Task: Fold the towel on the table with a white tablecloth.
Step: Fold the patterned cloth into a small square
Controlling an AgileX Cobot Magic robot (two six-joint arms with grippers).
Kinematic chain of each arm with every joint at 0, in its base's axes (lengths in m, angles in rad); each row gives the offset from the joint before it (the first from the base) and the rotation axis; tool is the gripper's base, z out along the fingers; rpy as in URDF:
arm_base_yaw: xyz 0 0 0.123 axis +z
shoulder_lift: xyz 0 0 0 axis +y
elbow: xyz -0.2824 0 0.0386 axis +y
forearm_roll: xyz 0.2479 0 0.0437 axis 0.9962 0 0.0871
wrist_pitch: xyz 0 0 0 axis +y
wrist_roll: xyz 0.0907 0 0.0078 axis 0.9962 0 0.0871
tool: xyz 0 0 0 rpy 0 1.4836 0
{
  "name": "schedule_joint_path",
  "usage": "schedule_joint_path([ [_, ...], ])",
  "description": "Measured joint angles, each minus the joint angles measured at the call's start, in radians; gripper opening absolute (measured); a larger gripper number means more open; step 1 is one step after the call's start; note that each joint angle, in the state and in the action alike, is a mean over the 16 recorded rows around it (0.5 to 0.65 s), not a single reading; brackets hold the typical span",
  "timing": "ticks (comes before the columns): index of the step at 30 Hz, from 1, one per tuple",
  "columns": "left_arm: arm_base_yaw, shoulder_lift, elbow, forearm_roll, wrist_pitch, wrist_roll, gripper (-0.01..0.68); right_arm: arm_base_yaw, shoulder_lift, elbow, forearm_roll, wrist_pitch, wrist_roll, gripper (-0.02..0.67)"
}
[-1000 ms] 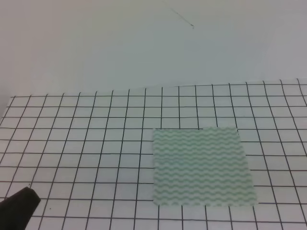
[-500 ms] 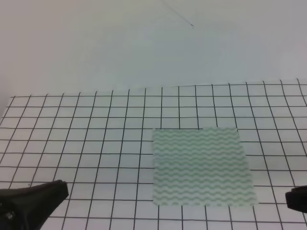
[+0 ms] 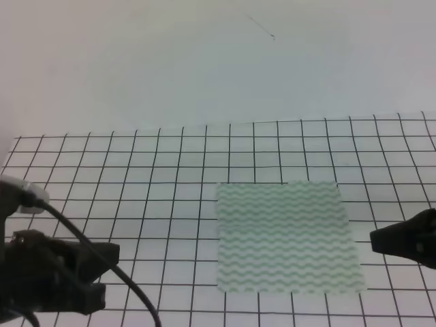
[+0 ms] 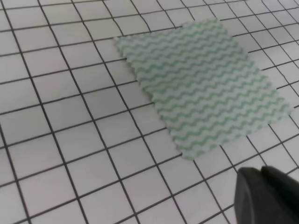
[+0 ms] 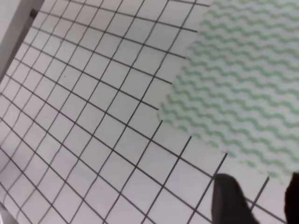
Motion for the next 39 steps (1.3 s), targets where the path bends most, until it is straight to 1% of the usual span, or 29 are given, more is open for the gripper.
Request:
schedule_joint_path([
  [3, -0.004, 0.057, -0.032, 0.008, 0.007, -0.017, -0.002, 0.043, 0.052, -0.012, -0.027, -0.049, 0.02, 0.258],
  [7, -0.004, 0.118, -0.074, 0.008, 0.024, -0.024, -0.002, 0.105, 0.117, -0.021, -0.073, -0.123, 0.083, 0.279],
  [12, -0.004, 0.168, -0.116, 0.008, 0.046, -0.03, -0.002, 0.167, 0.201, -0.023, -0.146, -0.209, 0.192, 0.279],
  [18, -0.004, 0.19, -0.139, 0.015, 0.052, -0.03, -0.002, 0.193, 0.3, -0.024, -0.213, -0.266, 0.312, 0.279],
  [24, -0.004, 0.195, -0.142, 0.033, 0.054, -0.03, 0.01, 0.194, 0.376, -0.024, -0.245, -0.281, 0.368, 0.28],
  [29, -0.004, 0.195, -0.142, 0.051, 0.054, -0.034, 0.054, 0.194, 0.414, -0.025, -0.26, -0.305, 0.403, 0.28],
  [39, -0.004, 0.195, -0.142, 0.071, 0.062, -0.056, 0.193, 0.194, 0.469, -0.026, -0.281, -0.355, 0.449, 0.28],
])
